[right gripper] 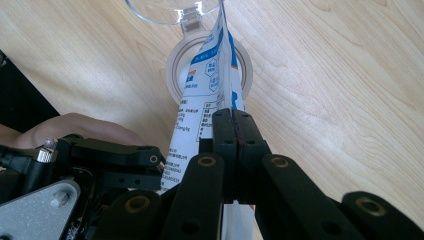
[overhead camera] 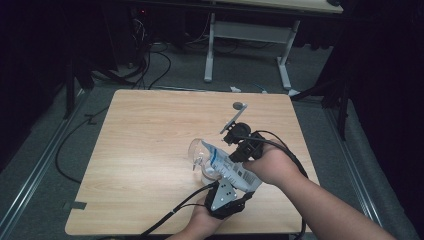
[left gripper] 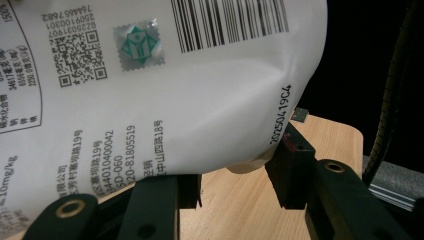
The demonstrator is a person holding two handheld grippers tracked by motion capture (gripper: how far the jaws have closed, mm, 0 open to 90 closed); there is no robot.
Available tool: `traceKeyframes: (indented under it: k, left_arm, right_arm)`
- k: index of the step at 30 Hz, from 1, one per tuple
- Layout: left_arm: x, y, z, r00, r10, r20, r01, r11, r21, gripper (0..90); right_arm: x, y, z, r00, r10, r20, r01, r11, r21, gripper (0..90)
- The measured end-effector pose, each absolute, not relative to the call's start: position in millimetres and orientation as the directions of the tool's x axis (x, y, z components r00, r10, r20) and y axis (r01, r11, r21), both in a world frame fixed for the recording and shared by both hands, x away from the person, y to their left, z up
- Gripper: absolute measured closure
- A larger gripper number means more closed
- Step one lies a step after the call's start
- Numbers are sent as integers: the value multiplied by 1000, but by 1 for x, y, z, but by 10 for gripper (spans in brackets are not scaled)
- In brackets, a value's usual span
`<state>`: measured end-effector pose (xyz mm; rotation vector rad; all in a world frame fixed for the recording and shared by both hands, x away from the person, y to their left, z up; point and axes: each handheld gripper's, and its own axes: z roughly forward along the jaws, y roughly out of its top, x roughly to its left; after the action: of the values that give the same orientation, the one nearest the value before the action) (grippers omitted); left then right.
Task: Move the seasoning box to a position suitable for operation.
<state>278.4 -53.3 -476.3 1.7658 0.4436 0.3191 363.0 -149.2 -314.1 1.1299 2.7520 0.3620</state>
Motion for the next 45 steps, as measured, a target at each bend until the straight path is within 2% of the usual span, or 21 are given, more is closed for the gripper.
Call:
traceKeyframes:
  k: [45]
  left_arm:
    - [279,-51,-473,886,462,-38,136,-182,974,609]
  right_arm:
    - [364,-146,-311,-711,702,-51,665,694,277,900]
